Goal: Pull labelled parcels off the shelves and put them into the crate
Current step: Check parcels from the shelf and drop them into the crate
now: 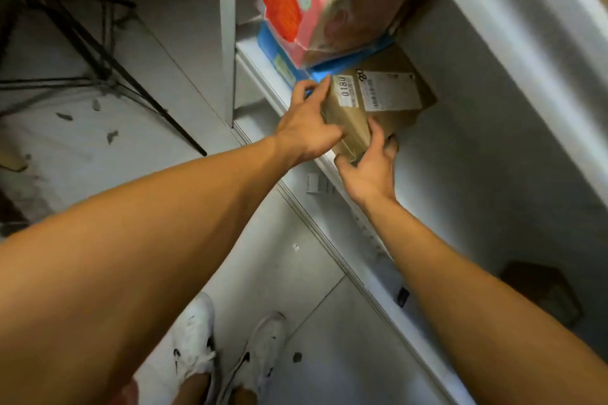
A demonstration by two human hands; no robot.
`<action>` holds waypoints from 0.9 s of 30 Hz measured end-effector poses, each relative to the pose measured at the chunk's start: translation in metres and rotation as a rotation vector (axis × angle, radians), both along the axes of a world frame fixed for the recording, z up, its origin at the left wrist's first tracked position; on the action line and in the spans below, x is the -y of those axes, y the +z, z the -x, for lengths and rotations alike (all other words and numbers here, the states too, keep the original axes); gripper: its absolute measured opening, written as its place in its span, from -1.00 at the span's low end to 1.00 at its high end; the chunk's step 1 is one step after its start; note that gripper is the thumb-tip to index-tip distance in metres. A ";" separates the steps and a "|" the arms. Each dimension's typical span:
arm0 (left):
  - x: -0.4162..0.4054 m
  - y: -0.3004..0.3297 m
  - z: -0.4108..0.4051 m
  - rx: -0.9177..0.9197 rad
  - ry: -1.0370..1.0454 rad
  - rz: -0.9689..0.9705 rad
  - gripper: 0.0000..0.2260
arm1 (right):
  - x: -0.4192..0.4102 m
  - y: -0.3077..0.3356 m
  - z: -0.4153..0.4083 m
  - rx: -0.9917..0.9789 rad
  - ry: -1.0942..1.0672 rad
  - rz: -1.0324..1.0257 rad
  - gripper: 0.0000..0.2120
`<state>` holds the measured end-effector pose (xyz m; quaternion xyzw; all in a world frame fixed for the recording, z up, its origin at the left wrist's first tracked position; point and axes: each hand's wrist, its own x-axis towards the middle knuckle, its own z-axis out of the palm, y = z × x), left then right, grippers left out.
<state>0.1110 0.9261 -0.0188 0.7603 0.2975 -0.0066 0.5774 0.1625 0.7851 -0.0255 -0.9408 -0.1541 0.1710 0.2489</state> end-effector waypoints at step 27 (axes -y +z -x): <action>0.026 -0.016 0.098 -0.350 -0.084 0.745 -0.26 | 0.118 -0.007 0.082 -0.611 -0.633 -0.693 -0.17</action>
